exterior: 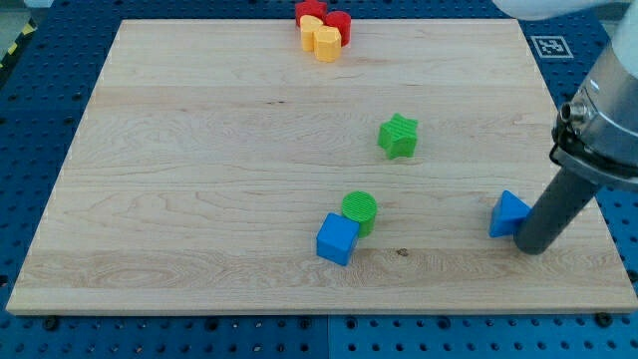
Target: Push the blue triangle towards the green star
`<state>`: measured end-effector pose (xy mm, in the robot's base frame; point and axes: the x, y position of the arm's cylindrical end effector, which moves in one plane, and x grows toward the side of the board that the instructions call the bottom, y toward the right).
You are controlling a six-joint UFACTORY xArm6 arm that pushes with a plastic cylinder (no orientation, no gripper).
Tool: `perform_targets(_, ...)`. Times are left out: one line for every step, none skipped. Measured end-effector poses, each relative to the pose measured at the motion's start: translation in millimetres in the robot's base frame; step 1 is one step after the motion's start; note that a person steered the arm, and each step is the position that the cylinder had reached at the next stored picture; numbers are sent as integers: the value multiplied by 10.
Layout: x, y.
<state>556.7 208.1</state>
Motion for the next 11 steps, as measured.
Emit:
perform_targets(-297,0)
perform_targets(-505,-45)
perform_targets(-556,-183)
perform_targets(-556,-277)
perform_targets(-556,-333)
perform_targets(-556,-345)
perform_targets(-443,-345)
perform_targets(-342,-357)
perform_targets(-483,-509)
perform_targets(-595,-702)
perform_targets(-665,-915)
